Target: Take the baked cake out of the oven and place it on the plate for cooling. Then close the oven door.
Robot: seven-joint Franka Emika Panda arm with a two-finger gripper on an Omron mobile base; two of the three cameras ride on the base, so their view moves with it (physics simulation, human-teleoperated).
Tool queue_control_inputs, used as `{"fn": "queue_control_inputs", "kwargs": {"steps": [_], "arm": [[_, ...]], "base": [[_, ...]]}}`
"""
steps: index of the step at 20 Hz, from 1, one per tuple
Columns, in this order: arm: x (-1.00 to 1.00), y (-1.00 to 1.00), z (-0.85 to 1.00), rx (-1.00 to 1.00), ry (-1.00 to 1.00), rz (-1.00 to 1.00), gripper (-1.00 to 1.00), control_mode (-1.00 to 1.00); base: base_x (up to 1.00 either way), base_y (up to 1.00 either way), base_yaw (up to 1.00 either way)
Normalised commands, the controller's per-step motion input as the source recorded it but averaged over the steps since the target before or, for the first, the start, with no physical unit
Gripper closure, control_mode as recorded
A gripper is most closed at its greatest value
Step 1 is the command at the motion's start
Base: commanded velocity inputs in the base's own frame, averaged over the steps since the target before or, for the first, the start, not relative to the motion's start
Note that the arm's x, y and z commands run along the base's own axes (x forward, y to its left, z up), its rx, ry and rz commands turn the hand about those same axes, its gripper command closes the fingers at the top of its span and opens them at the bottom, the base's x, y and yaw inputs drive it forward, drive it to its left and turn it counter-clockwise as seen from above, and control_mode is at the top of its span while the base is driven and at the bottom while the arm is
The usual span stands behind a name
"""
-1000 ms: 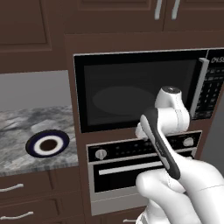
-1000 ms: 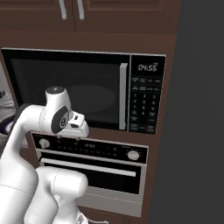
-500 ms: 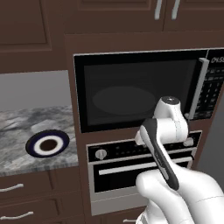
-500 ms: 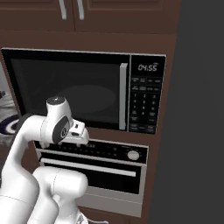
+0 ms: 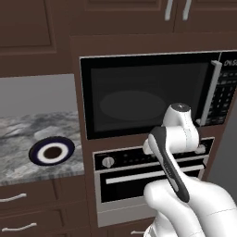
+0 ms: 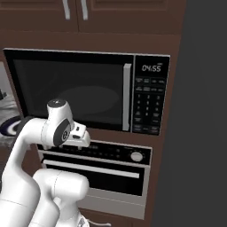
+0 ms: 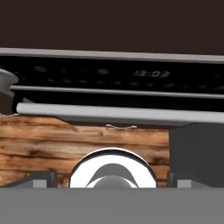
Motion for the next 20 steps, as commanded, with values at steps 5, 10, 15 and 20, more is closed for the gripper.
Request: {"fn": "queue_control_inputs", "kwargs": {"steps": [5, 10, 15, 20], "arm": [[0.00, 0.00, 0.00, 0.00, 0.00, 0.00, -1.00, 1.00], [0.00, 0.00, 0.00, 0.00, 0.00, 0.00, -1.00, 1.00], [0.00, 0.00, 0.00, 0.00, 0.00, 0.00, -1.00, 1.00], [0.00, 0.00, 0.00, 0.00, 0.00, 0.00, -1.00, 1.00]], "base": [[-0.18, 0.34, -0.09], [-0.16, 0.36, -0.20], [-0.19, 0.35, -0.27], [-0.29, 0.38, -0.29]]}}
